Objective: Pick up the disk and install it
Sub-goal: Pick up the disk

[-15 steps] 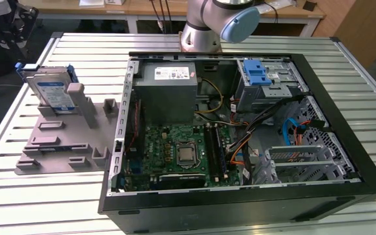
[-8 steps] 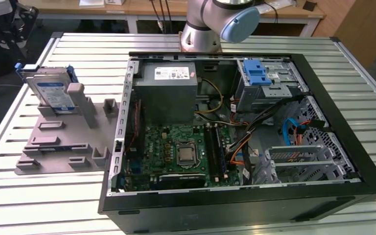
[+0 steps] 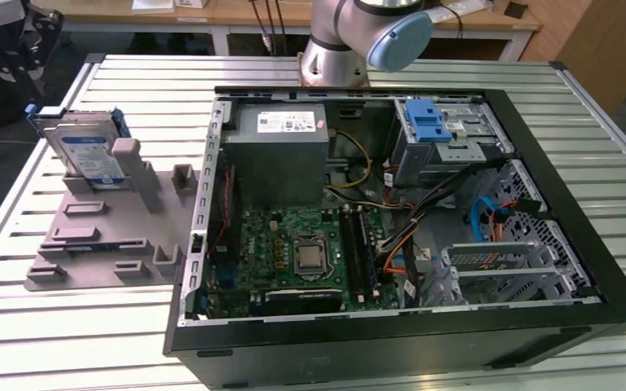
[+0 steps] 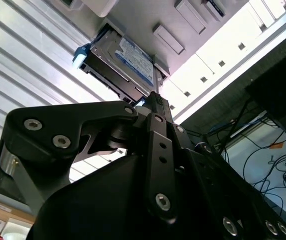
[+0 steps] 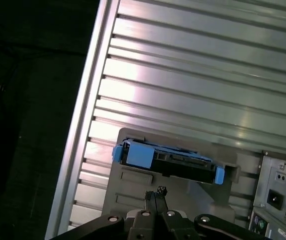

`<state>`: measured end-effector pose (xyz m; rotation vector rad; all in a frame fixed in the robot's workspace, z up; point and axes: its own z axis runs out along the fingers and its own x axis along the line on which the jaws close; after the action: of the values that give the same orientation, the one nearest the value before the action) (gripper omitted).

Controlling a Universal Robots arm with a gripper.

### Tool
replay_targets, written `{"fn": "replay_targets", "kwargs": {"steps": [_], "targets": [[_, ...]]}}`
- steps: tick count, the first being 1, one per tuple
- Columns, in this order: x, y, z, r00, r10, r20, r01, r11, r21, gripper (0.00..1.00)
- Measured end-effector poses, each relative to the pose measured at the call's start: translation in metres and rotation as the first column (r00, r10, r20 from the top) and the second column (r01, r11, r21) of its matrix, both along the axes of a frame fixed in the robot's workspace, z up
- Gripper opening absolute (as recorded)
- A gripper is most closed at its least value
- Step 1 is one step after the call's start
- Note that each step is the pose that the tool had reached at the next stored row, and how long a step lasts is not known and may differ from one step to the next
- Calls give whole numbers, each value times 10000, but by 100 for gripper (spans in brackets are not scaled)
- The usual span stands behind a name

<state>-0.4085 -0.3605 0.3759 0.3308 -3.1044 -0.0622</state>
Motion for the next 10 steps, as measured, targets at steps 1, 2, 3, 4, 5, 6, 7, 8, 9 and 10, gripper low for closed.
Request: {"fn": "replay_targets", "kwargs": {"steps": [1,2,3,4,5,6,7,8,9,10], "targets": [[0,0,0,10000,96,1,-96,10000,0,11],[0,0,0,9998,200,1,-200,9998,0,11],[0,0,0,9995,308,0,-308,9995,0,11],[0,0,0,9991,422,1,-422,9991,0,11],[0,0,0,9978,657,0,-657,9978,0,11],[0,0,0,9969,790,0,-790,9969,0,11],[0,0,0,9959,902,0,-902,9959,0,11],[0,0,-1,9947,1029,0,-1029,9947,0,11],[0,0,-1,9935,1134,0,-1134,9935,0,11],[0,0,-1,9924,1231,0,-1231,9924,0,11]]}}
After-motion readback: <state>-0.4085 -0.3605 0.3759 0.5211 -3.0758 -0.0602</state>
